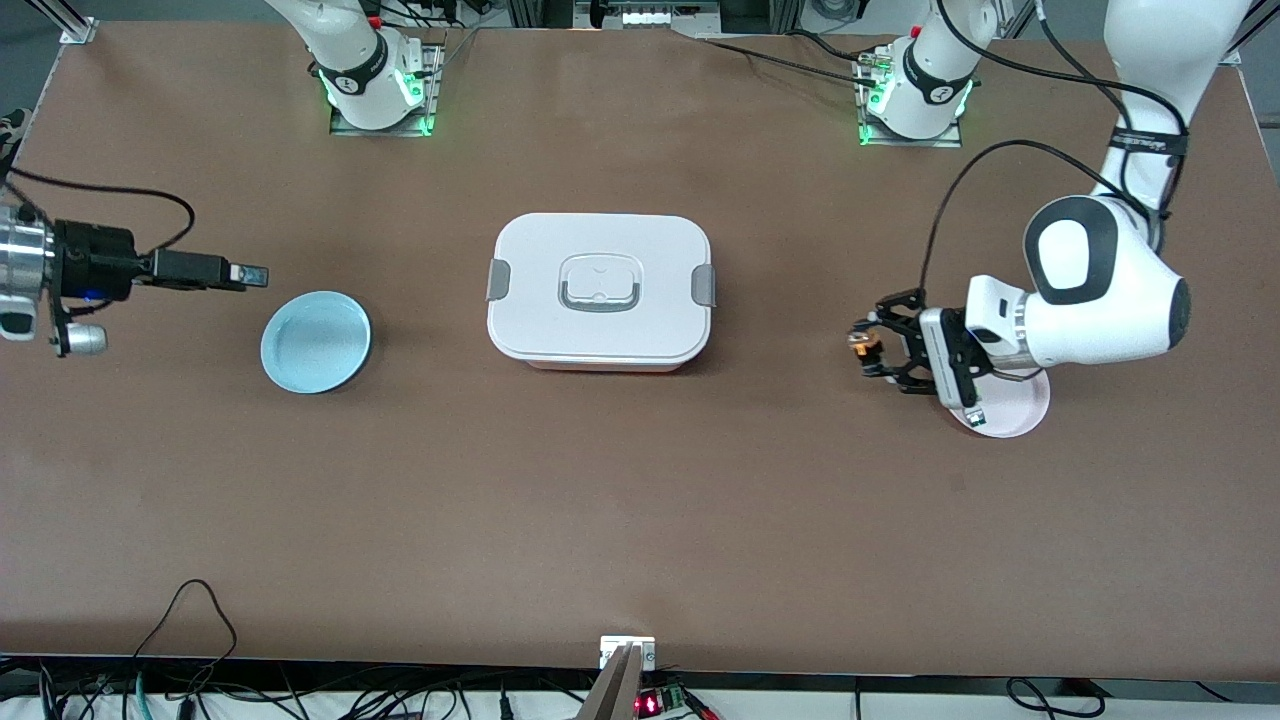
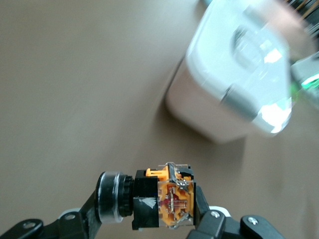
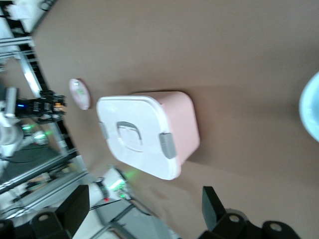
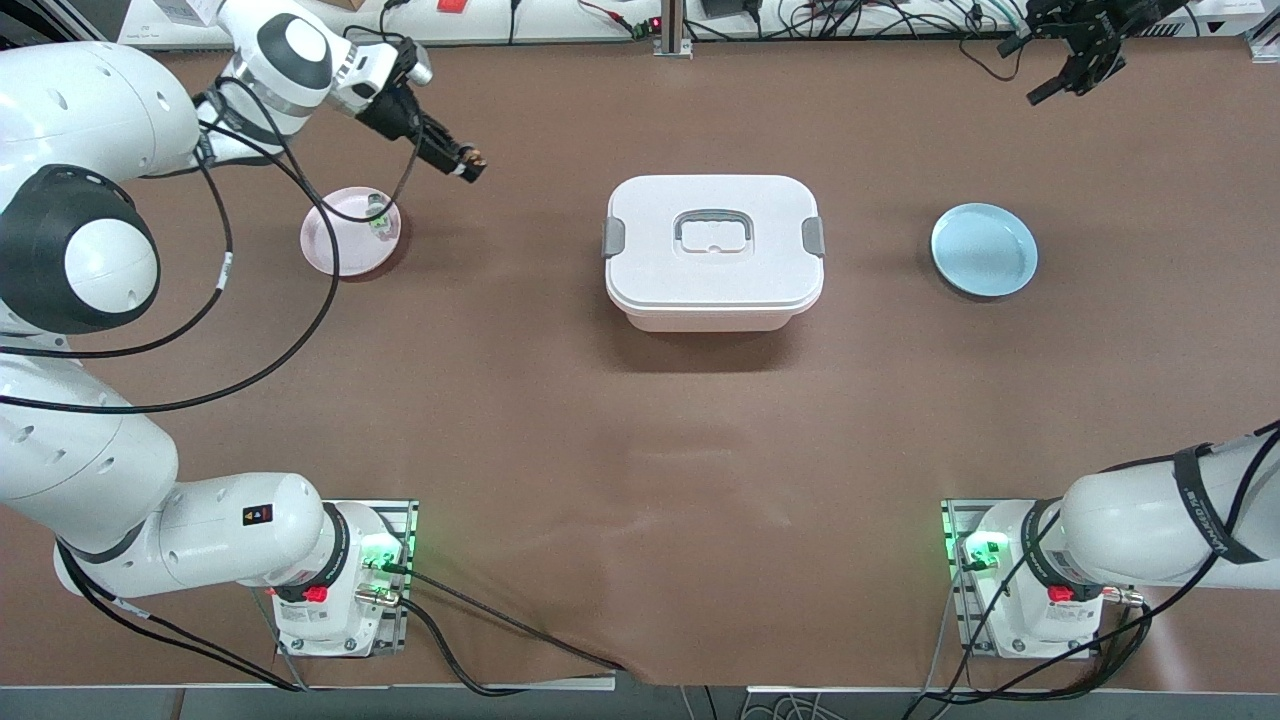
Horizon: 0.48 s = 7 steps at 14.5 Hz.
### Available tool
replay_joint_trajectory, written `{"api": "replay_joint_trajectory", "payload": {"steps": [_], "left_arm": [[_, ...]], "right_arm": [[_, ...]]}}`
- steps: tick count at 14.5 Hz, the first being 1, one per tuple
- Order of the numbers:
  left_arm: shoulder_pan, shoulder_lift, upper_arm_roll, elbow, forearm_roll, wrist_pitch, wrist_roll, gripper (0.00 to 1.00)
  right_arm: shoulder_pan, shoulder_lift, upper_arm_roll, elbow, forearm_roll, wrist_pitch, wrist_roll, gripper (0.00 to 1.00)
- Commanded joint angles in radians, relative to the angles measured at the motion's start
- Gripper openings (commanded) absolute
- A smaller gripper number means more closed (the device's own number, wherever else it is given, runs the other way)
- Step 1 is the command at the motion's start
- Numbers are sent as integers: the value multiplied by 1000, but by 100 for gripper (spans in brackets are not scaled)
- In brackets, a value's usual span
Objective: Transfer orange switch to right arm and place
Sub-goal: 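Lift the switch with the left gripper while the right gripper approaches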
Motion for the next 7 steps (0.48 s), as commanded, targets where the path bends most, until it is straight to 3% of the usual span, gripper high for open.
{"api": "replay_joint_trajectory", "payload": {"steps": [1, 3, 7], "left_arm": [[12, 18, -37, 17, -226, -30, 186, 0], [3, 19, -49, 17, -353, -52, 324, 0], [4, 36, -148, 16, -651, -96, 535, 0]], "right_arm": [[-19, 40, 11, -14, 87, -11, -27, 100], [-18, 49, 30, -31, 160, 17, -27, 100], [-18, 49, 155, -48, 269, 121, -25, 100]]}}
